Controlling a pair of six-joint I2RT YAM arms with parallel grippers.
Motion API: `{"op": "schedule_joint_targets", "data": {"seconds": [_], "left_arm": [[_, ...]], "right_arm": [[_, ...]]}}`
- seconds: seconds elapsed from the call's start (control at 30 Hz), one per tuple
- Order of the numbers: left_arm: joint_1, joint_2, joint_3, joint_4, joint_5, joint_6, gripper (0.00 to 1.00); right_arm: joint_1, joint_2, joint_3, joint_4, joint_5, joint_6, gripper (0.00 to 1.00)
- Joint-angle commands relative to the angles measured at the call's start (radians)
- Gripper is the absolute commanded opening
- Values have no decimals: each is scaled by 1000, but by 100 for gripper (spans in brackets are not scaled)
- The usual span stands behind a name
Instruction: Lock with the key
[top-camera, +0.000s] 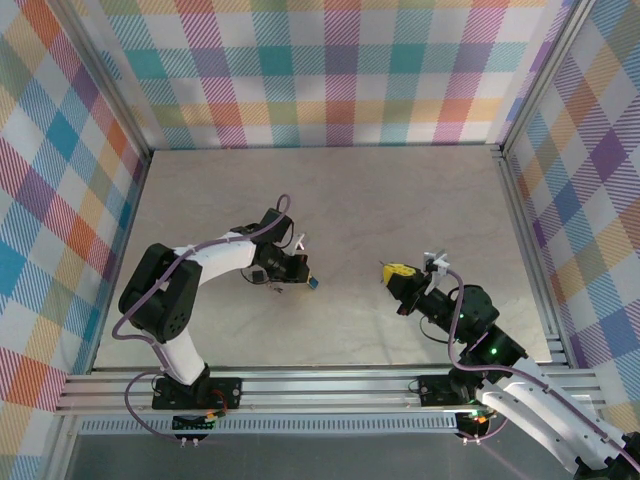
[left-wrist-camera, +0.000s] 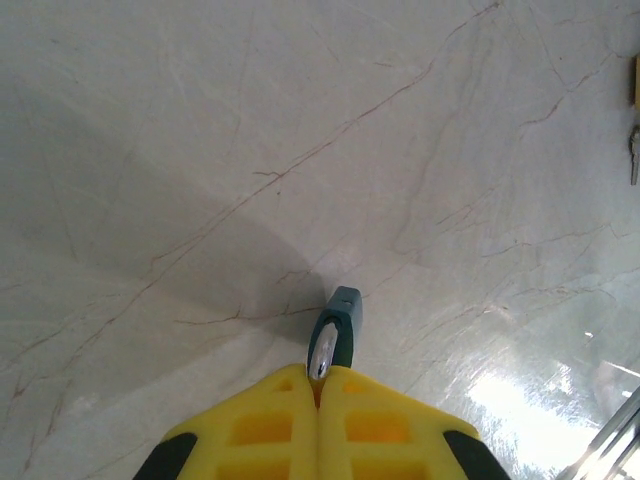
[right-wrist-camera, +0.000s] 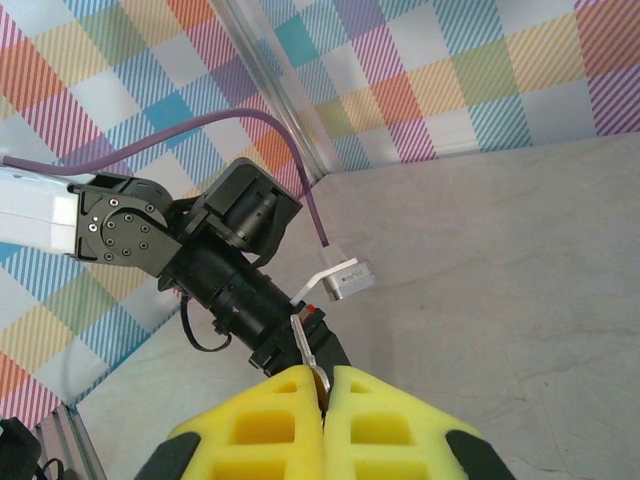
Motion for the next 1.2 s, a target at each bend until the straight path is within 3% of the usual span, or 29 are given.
{"op": "schedule_joint_targets", "data": {"seconds": [0.0, 0.13, 0.33, 0.67, 0.83, 1.0, 1.17], "left_arm": [[13, 35, 13, -53, -24, 16, 0], [17, 40, 18, -56, -21, 15, 0], [24, 32, 23, -61, -23, 13, 21], [41, -42, 37, -65, -30, 15, 48], [44, -207, 49, -58, -26, 1, 61], [44, -480, 11, -36, -88, -23, 76], [42, -715, -23, -77, -189, -44, 95]], "right_arm": [[-3, 3, -4, 19, -18, 3, 0], [-3, 4, -6, 24, -28, 3, 0], [-3, 12, -6, 30, -35, 3, 0], [-3, 67, 2, 37, -45, 2, 0], [-4, 210, 22, 69, -73, -4, 0], [-1, 487, 141, 41, -135, 6, 0], [29, 717, 278, 0, -101, 37, 0]]}}
